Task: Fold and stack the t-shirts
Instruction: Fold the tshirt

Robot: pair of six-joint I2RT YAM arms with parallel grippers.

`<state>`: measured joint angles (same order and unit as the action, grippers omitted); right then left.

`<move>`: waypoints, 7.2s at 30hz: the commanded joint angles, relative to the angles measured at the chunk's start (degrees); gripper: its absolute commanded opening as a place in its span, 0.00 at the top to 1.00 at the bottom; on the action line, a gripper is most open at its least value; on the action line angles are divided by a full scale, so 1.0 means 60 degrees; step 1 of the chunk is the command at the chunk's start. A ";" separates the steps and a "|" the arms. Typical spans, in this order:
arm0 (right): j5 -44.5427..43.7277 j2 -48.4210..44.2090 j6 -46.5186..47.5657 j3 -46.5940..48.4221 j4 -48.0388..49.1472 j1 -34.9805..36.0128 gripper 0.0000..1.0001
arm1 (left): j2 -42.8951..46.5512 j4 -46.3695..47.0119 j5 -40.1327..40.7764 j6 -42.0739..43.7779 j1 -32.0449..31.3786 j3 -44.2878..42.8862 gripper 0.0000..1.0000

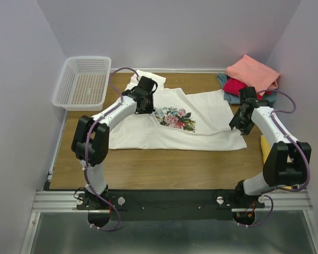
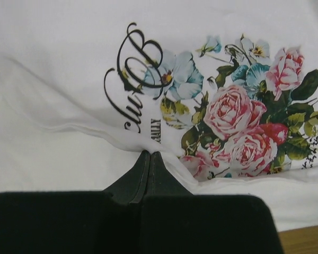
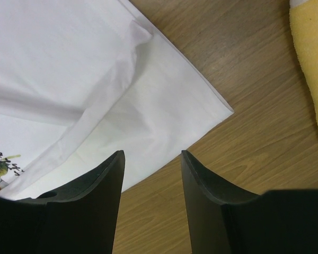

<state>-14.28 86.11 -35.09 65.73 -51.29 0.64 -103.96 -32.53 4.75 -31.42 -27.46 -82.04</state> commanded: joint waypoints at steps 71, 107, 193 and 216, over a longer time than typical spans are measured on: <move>0.1047 0.2538 0.0619 -0.1450 0.0755 -0.0049 0.44 | 0.3513 -0.2121 0.0043 -0.1868 0.0798 0.6157 0.54; 0.1179 0.1001 0.0634 -0.0732 0.0711 0.0039 0.43 | 0.3501 0.0132 0.1990 -0.1663 0.0871 0.5382 0.57; 0.0067 -0.1840 -0.3673 -0.3867 -0.0885 0.0449 0.45 | -0.0175 -0.1493 0.2695 -0.0171 0.1999 -0.1149 0.62; 0.0226 0.0165 -0.1535 0.0235 0.1281 0.0493 0.42 | -0.5464 0.0779 0.1229 0.2072 0.2658 -0.7710 0.61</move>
<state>-14.00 85.21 -47.44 65.28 -48.69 3.05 -131.20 -32.18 11.70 -21.52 -12.05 -121.25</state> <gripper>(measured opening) 0.583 0.355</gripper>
